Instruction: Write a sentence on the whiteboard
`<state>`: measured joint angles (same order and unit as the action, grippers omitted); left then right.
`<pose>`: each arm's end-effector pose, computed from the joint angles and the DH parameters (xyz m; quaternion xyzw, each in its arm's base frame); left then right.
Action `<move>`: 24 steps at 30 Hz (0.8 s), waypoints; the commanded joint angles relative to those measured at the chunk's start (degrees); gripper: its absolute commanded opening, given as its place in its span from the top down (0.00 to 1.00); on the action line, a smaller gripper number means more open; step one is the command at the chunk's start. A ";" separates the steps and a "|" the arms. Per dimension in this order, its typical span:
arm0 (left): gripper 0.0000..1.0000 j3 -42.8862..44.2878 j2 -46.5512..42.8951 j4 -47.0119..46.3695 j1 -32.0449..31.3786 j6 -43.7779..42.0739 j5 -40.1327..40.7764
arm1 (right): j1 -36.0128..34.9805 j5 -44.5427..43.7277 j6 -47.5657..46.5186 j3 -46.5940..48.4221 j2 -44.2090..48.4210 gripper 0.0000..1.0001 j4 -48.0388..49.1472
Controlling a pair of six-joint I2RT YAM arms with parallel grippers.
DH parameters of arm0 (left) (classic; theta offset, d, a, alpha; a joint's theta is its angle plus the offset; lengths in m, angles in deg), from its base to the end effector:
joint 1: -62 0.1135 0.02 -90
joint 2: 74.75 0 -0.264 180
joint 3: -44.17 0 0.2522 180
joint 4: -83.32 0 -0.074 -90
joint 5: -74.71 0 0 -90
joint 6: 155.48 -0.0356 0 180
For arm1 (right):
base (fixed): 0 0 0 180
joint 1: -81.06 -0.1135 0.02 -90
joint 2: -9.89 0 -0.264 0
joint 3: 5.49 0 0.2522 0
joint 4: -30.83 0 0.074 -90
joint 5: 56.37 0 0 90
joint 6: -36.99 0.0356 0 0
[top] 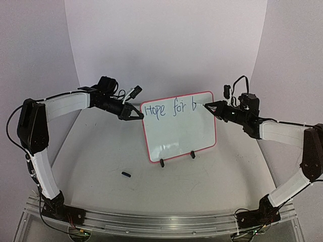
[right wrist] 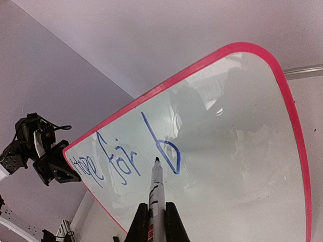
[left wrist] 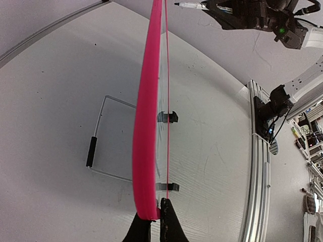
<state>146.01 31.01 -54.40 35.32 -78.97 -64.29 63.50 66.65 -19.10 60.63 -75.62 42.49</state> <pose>0.3549 -0.2084 0.2801 0.4352 0.7398 -0.4212 0.2930 0.3184 0.1211 0.2790 -0.0824 0.7414 0.4667 0.4752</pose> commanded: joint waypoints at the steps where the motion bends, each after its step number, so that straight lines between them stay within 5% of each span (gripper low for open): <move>1: 1.00 -1.06 0.81 7.17 -2.23 -4.41 3.94 | -0.19 -3.42 -0.44 0.78 1.20 1.00 1.29; 24: 1.00 -1.06 1.19 7.19 -2.25 -4.38 4.08 | -0.10 -9.99 -0.08 0.00 -0.93 1.00 1.19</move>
<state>146.01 31.01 -54.36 35.26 -78.92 -64.02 63.30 61.42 -19.11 60.63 -77.79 42.87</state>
